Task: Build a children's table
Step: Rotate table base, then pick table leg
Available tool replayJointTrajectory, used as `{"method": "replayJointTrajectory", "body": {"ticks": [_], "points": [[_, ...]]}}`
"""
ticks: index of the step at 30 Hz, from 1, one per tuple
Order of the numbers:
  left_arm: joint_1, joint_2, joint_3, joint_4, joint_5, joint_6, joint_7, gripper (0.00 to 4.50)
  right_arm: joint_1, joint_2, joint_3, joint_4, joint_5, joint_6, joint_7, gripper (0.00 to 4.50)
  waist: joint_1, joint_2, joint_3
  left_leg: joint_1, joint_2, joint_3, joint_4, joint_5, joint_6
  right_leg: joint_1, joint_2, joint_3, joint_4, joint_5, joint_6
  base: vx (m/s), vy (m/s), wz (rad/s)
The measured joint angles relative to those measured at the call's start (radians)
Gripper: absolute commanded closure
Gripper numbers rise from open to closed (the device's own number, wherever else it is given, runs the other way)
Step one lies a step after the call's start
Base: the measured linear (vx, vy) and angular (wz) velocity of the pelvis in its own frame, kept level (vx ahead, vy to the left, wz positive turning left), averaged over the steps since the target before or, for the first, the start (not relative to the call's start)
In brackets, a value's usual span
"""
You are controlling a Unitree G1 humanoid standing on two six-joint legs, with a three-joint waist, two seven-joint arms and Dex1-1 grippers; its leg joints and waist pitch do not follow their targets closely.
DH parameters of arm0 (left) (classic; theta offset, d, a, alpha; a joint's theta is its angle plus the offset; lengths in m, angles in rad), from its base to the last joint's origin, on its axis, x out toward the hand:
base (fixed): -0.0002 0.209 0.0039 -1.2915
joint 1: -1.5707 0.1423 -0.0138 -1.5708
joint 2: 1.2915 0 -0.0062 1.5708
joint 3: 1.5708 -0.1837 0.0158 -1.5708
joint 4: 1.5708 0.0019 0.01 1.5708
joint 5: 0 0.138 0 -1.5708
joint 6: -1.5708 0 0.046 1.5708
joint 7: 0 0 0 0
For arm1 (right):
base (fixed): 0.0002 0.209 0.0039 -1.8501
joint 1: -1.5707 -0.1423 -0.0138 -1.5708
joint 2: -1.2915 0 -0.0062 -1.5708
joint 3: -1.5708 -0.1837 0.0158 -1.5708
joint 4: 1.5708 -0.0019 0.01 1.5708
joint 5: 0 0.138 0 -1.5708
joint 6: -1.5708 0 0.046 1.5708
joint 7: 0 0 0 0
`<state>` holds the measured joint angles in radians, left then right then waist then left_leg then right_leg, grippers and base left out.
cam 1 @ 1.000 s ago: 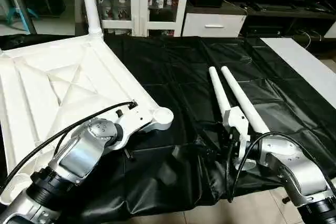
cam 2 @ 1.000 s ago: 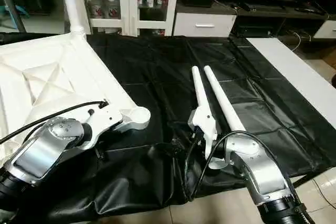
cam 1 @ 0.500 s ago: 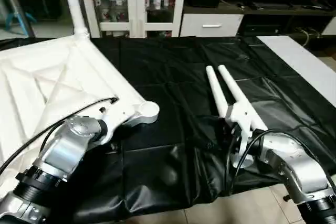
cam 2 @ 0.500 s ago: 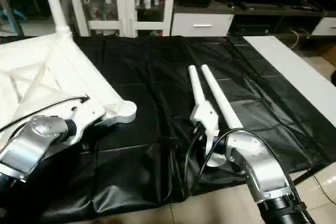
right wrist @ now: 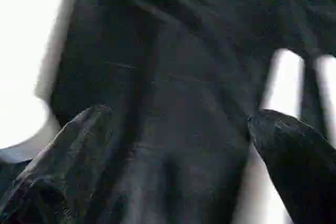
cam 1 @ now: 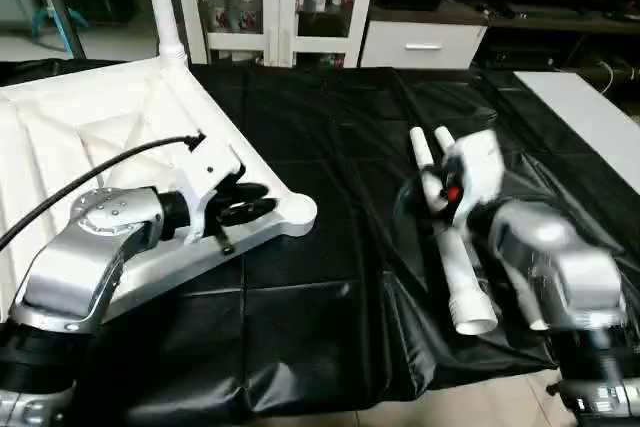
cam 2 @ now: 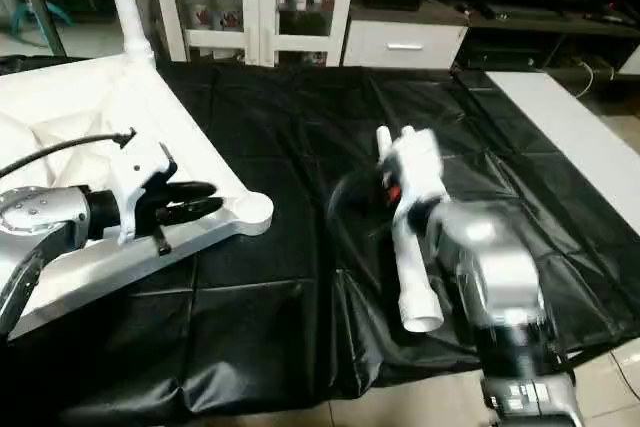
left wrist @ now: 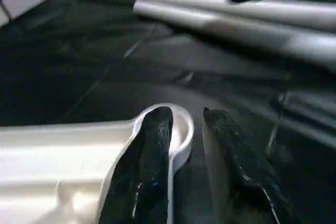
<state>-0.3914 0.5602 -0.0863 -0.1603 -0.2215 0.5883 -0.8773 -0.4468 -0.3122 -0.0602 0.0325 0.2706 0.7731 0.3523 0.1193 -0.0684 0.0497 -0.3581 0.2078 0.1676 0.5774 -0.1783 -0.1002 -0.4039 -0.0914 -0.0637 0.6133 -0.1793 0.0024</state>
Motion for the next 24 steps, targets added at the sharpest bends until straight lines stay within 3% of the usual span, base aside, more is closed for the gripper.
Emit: {"method": "replayJointTrajectory", "body": {"ticks": [3, 9, 14, 17, 19, 24], "points": [[0.002, -0.046, -0.022, -0.009, 0.001, -0.05, 0.016, 3.33, 0.003, 0.021, -0.015, -0.031, -0.01, 0.097, -0.068, 0.01, -0.005, 0.0, 0.0, 0.0, 0.0, 0.001, 0.0, 0.0, 0.0, 0.0, 0.0, 0.001, 0.0, -0.001, 0.002, 0.0, 0.0, 0.0], [0.031, -0.088, -0.128, -0.063, -0.001, -0.053, 0.005, 3.33, 0.004, 0.055, -0.029, -0.109, -0.051, 0.253, -0.182, 0.01, -0.008, -0.002, 0.0, 0.001, 0.0, 0.002, -0.002, 0.002, -0.003, -0.001, 0.0, 0.001, 0.001, -0.002, 0.003, 0.0, 0.0, 0.0], [0.034, -0.087, -0.172, -0.122, -0.015, -0.034, -0.027, 3.33, -0.015, 0.052, -0.032, -0.167, -0.066, 0.501, -0.224, 0.01, -0.007, -0.002, 0.0, 0.002, 0.0, 0.001, -0.002, 0.002, -0.004, -0.001, 0.0, 0.001, 0.002, -0.004, 0.008, 0.0, 0.0, 0.0], [0.038, -0.082, -0.199, -0.153, -0.024, -0.015, -0.044, 3.33, -0.017, 0.069, -0.033, -0.161, -0.045, 0.558, -0.22, 0.01, -0.007, -0.002, 0.0, 0.003, 0.0, 0.001, -0.002, 0.002, -0.004, -0.001, 0.0, 0.002, 0.003, -0.004, 0.008, 0.0, 0.0, 0.0], [0.046, -0.068, -0.209, -0.163, -0.024, -0.009, -0.054, 3.33, -0.018, 0.091, -0.064, -0.135, -0.031, 0.58, -0.217, 0.01, -0.008, -0.002, 0.0, 0.004, 0.0, 0.001, -0.002, 0.003, -0.004, 0.0, 0.0, 0.002, 0.004, -0.004, 0.008, 0.0, 0.0, 0.0], [0.047, -0.044, -0.237, -0.173, -0.024, 0.002, -0.078, 3.33, -0.018, 0.09, -0.083, -0.085, -0.042, 0.594, -0.227, 0.01, -0.006, -0.004, -0.001, 0.004, 0.0, 0.001, -0.002, 0.003, -0.005, 0.0, 0.0, 0.002, 0.004, -0.004, 0.009, 0.0, 0.0, 0.0]]}}
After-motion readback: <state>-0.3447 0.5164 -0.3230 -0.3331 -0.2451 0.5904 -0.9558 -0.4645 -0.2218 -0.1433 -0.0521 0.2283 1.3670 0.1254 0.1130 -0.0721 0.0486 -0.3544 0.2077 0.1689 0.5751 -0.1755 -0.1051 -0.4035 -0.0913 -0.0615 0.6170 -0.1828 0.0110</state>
